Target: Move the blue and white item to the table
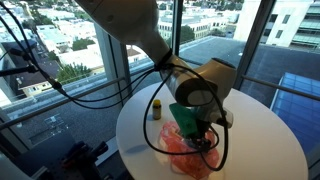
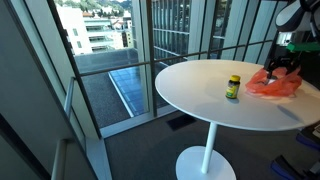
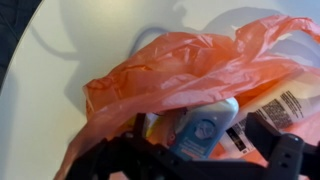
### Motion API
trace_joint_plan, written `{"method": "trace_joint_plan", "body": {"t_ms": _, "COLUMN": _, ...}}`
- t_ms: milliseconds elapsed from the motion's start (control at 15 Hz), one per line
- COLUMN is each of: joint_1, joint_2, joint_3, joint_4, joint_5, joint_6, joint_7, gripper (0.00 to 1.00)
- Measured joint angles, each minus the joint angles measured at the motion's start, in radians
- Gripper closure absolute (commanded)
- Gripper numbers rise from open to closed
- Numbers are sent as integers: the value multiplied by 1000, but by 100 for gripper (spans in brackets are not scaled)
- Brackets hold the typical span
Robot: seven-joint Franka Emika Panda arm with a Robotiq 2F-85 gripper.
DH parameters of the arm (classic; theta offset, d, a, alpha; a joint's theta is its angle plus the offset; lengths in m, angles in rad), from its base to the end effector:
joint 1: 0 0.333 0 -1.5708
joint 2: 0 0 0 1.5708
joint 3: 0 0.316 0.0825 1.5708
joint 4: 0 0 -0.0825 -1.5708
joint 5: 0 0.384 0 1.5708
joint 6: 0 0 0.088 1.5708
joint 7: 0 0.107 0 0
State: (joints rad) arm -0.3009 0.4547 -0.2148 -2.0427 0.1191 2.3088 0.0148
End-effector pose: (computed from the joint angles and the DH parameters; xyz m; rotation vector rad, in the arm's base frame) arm 0.5035 -0.2822 0.2072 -2.9598 0.9247 0.2687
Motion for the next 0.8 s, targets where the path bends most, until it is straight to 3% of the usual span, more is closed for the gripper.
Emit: {"method": "trace_joint_plan", "body": {"t_ms": 800, "joint_1": -1, "joint_2": 21, "joint_3": -2, "joint_4": 3, "joint_5": 14, "joint_6": 17, "joint_7": 36, "gripper": 0}}
